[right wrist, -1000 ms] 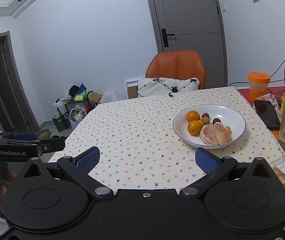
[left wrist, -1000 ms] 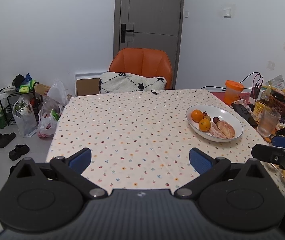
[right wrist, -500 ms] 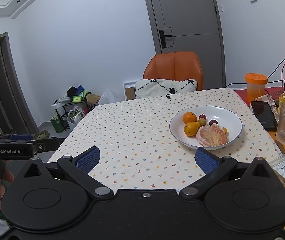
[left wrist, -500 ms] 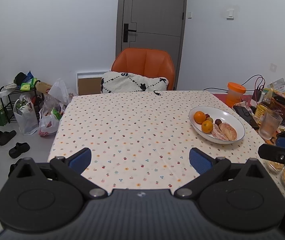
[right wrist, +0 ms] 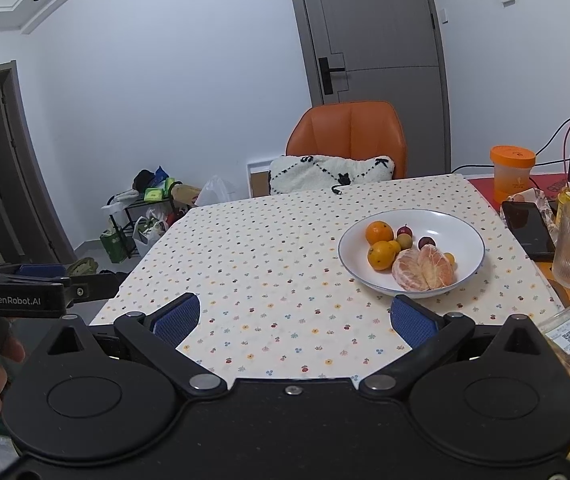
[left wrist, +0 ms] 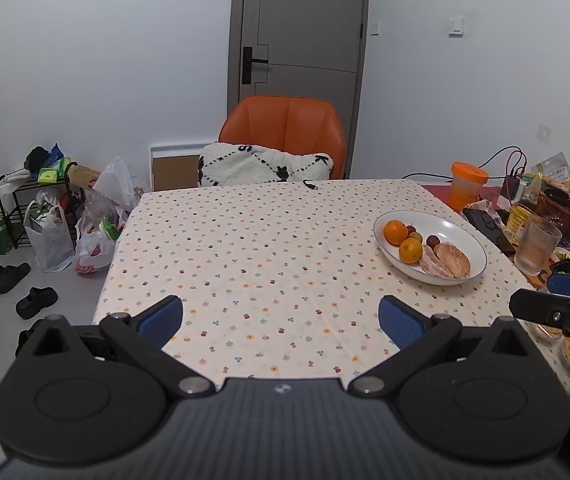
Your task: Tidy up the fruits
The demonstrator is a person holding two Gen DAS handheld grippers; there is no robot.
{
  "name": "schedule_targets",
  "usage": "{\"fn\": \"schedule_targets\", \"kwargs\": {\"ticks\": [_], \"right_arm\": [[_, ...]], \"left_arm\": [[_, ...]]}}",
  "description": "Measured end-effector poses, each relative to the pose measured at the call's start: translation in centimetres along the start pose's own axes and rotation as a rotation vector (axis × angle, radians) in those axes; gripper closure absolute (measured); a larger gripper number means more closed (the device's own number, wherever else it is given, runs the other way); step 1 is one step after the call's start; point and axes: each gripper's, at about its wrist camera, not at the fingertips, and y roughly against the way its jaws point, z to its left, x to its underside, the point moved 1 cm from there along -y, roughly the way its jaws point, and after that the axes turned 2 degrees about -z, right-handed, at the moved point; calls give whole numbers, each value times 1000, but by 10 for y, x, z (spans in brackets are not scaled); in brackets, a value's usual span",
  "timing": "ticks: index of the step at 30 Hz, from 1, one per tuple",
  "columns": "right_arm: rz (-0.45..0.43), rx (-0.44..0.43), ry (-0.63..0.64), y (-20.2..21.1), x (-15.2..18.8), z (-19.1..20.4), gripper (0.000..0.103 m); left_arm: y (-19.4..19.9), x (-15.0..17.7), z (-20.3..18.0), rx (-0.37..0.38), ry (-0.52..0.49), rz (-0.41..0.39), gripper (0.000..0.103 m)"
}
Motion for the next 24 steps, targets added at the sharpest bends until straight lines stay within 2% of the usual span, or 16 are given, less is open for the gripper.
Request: {"fn": "schedule_targets", "kwargs": {"ticks": [24], "right_arm": [[1, 2, 0, 0, 1, -1, 0]], "left_arm": [[1, -2, 2, -5, 9, -5, 0]]}}
